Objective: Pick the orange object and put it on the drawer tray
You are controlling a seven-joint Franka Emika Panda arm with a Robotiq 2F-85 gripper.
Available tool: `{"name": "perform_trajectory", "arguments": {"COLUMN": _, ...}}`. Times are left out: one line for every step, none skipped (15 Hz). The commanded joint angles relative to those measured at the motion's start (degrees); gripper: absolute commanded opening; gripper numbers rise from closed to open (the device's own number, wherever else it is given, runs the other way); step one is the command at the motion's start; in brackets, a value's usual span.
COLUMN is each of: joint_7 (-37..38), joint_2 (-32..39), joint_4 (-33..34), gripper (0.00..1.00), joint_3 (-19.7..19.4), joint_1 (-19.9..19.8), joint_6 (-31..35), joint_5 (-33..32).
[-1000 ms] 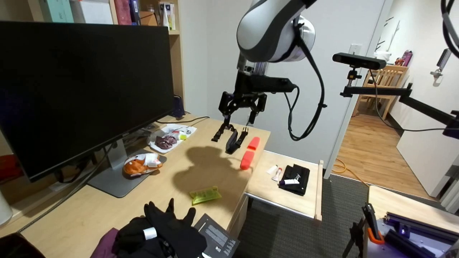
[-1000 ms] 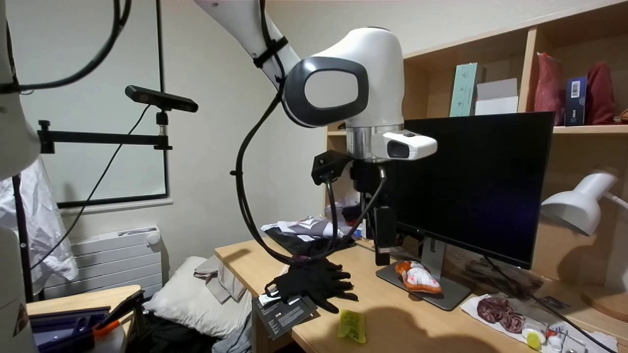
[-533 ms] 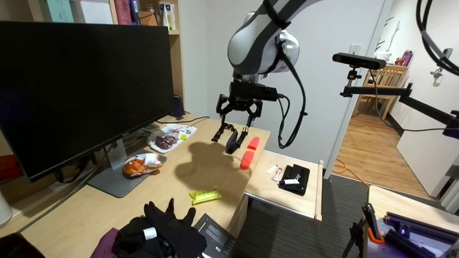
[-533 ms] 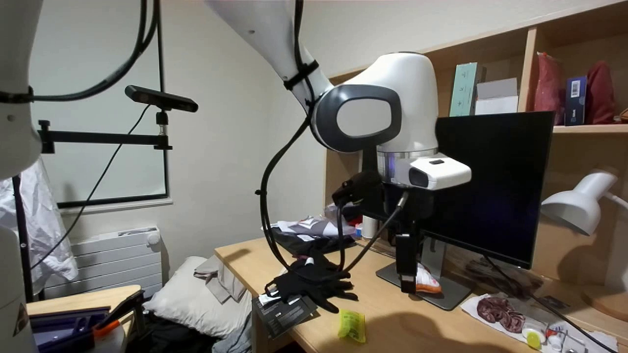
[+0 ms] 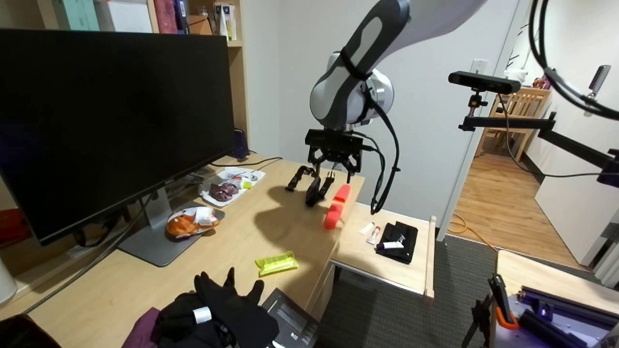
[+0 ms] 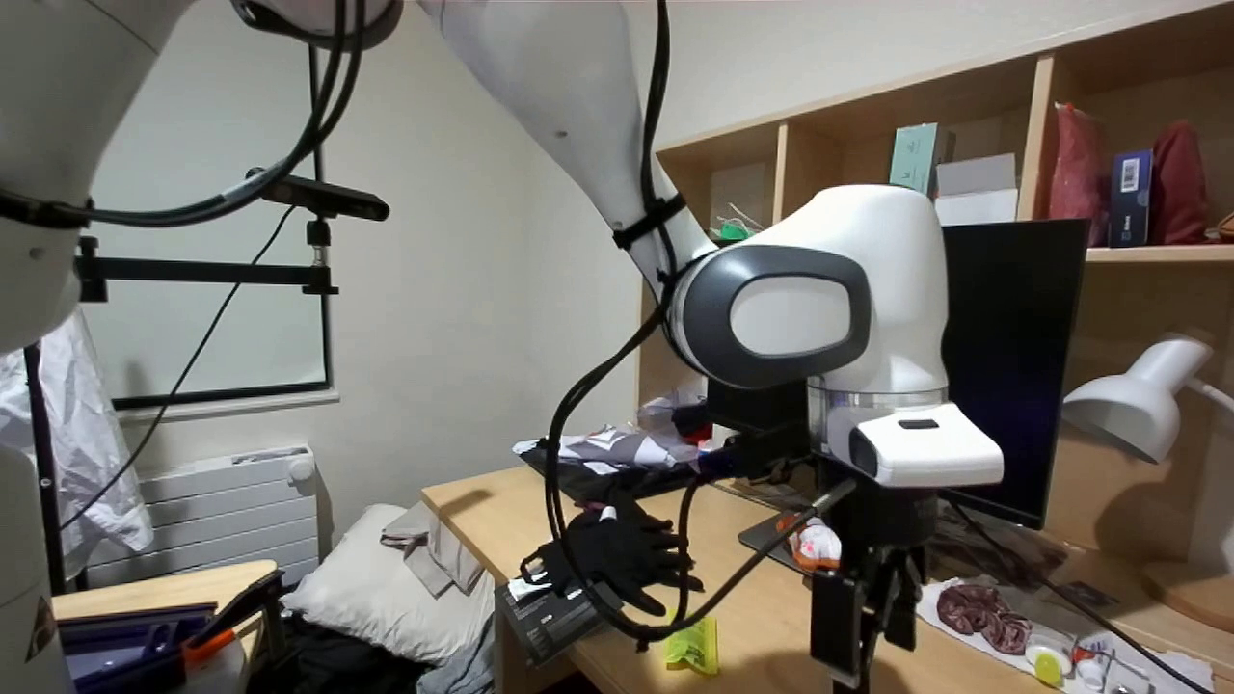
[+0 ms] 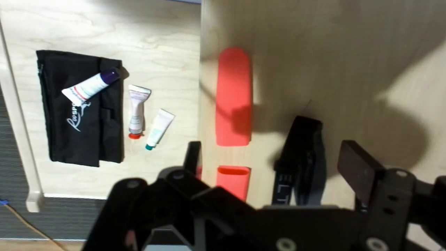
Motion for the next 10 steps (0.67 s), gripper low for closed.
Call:
{"name": "perform_trajectory", "arguments": {"joint_7": 11.1, "joint_2": 5.8, "joint_4": 2.6, "gripper": 1.0, "joint_3": -4.7, "joint_1": 2.6, "joint_6": -1.5, "joint_5": -5.2}}
{"name": "perform_trajectory", "arguments": {"joint_7": 13.0, "joint_2": 7.0, "joint_4": 2.8, "gripper": 1.0, "joint_3": -5.3, "joint_1": 2.8, "joint_6": -1.5, "joint_5": -6.3}}
{"name": "perform_trajectory", "arguments": {"joint_7": 13.8, "joint_2": 8.2, "joint_4": 3.4, "gripper": 1.0, "joint_3": -5.6, "joint_1": 2.7, "joint_6": -3.2, "joint_5": -7.3}}
{"name": "perform_trajectory", "arguments": {"joint_7": 14.7, "joint_2": 9.1, "joint_4": 3.6, "gripper": 1.0, "joint_3": -5.8, "joint_1": 2.8, "joint_6": -4.1, "joint_5": -8.1}}
{"name": "perform_trajectory", "arguments": {"joint_7": 13.2, "joint_2": 9.5, "joint_4": 3.3, "gripper": 1.0, "joint_3": -5.0, "joint_1": 2.0, "joint_6": -3.6, "joint_5": -8.4}}
{"name": "perform_trajectory", "arguments": {"joint_7": 12.1, "joint_2": 8.0, "joint_4": 2.1, "gripper": 1.0, "joint_3": -4.1, "joint_1": 1.1, "joint_6": -2.1, "joint_5": -7.4}}
{"name": "perform_trajectory", "arguments": {"joint_7": 12.1, "joint_2": 8.7, "joint_4": 2.2, "gripper": 1.0, "joint_3": -4.1, "joint_1": 1.1, "joint_6": -2.1, "joint_5": -7.5}}
{"name": "perform_trajectory", "arguments": {"joint_7": 12.0, "joint_2": 8.8, "joint_4": 2.2, "gripper": 1.0, "joint_3": -4.1, "joint_1": 1.1, "joint_6": -2.0, "joint_5": -7.4}}
{"name": "perform_trajectory", "arguments": {"joint_7": 12.0, "joint_2": 8.8, "joint_4": 2.2, "gripper": 1.0, "joint_3": -4.1, "joint_1": 1.1, "joint_6": -2.0, "joint_5": -7.4}}
{"name": "perform_trajectory", "arguments": {"joint_7": 12.1, "joint_2": 8.7, "joint_4": 2.3, "gripper": 1.0, "joint_3": -4.1, "joint_1": 1.1, "joint_6": -2.0, "joint_5": -7.4}}
